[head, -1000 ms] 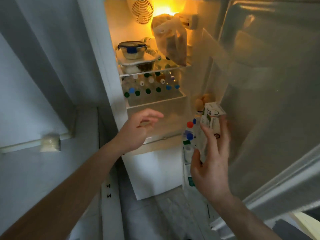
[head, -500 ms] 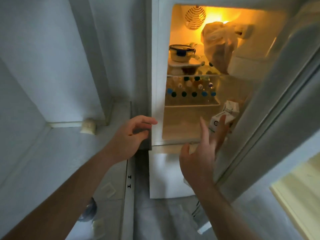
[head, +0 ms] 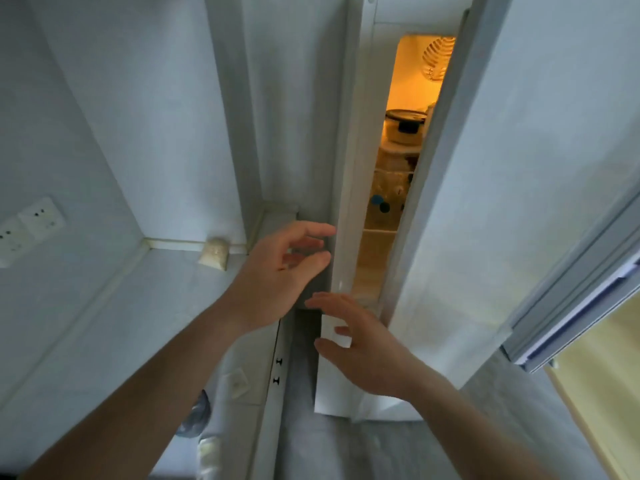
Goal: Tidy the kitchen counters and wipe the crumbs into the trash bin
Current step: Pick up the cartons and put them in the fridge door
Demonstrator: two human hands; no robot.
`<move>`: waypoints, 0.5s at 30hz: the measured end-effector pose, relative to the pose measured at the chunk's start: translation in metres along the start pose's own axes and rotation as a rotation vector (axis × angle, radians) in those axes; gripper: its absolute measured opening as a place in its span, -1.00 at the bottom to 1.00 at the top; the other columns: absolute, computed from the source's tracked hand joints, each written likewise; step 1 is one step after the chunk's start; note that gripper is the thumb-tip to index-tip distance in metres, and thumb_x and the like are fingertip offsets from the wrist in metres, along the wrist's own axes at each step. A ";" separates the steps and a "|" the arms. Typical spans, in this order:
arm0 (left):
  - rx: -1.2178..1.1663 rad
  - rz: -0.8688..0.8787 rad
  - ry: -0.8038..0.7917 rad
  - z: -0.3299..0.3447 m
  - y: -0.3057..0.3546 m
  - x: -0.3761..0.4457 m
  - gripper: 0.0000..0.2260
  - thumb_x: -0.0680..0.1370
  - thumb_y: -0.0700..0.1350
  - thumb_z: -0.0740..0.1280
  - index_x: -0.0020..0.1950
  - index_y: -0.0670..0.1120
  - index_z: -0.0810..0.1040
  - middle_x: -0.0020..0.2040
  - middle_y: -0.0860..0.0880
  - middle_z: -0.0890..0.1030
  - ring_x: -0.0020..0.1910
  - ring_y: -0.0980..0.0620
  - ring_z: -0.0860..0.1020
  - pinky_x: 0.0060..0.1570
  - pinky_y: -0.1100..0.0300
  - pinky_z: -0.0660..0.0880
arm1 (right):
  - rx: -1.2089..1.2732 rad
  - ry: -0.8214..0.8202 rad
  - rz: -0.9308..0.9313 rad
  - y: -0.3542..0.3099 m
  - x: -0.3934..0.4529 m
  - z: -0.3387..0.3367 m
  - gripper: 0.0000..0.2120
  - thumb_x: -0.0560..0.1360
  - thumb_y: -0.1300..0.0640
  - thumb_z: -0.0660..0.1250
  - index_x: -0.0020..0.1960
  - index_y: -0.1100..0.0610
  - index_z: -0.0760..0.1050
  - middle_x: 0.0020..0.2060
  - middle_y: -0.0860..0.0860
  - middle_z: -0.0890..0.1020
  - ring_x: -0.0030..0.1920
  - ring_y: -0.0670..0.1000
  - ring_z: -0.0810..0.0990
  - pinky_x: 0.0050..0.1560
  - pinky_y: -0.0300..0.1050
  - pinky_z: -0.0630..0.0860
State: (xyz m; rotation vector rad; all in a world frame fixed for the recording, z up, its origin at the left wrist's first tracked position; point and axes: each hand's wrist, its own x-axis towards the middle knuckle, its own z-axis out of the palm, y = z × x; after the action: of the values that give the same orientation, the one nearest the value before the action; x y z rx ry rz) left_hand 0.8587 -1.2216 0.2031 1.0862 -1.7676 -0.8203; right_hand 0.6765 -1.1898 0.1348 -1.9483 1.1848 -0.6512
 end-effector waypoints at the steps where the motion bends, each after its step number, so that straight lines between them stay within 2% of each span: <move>1: 0.001 0.007 -0.005 0.002 0.003 0.002 -0.72 0.63 -0.11 0.34 0.29 0.18 0.58 0.15 0.22 0.63 0.21 0.26 0.56 0.17 0.35 0.50 | 0.019 -0.038 0.012 0.002 0.002 -0.006 -0.53 0.61 0.12 0.33 0.46 -0.19 0.36 0.42 -0.33 0.36 0.40 -0.30 0.35 0.38 -0.29 0.40; 3: 0.025 0.023 -0.026 0.008 0.009 0.009 -0.70 0.63 -0.08 0.34 0.36 0.12 0.55 0.20 0.24 0.61 0.22 0.29 0.55 0.14 0.44 0.47 | 0.041 -0.086 0.019 0.005 0.008 -0.017 -0.54 0.61 0.13 0.33 0.43 -0.22 0.38 0.37 -0.29 0.44 0.38 -0.29 0.41 0.36 -0.25 0.45; 7: 0.044 0.020 -0.005 0.021 0.009 0.034 -0.65 0.63 -0.02 0.33 0.44 0.09 0.50 0.27 0.26 0.59 0.25 0.29 0.54 0.17 0.42 0.47 | 0.106 -0.085 -0.002 0.015 0.021 -0.046 -0.63 0.60 0.20 0.34 0.32 -0.16 0.52 0.22 -0.23 0.60 0.25 -0.25 0.55 0.27 -0.18 0.54; 12: -0.013 -0.005 0.070 0.041 -0.004 0.072 -0.65 0.68 -0.11 0.26 0.48 0.00 0.46 0.29 0.18 0.61 0.30 0.24 0.54 0.30 0.34 0.46 | 0.143 0.059 -0.034 0.051 0.034 -0.098 -0.68 0.58 0.21 0.38 0.23 -0.14 0.56 0.19 -0.25 0.63 0.21 -0.19 0.60 0.22 -0.08 0.59; 15: 0.022 -0.030 0.142 0.054 -0.018 0.094 -0.66 0.69 -0.09 0.22 0.48 0.05 0.44 0.30 0.17 0.60 0.28 0.21 0.55 0.26 0.34 0.48 | 0.082 0.185 -0.093 0.076 0.040 -0.129 -0.65 0.55 0.24 0.40 0.19 -0.16 0.56 0.18 -0.22 0.62 0.21 -0.13 0.61 0.17 -0.06 0.60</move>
State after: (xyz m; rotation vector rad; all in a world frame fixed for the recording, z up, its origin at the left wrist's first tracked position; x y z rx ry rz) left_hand 0.7929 -1.3103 0.1981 1.1587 -1.6488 -0.7253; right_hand 0.5597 -1.2908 0.1507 -1.9154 1.1638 -0.9311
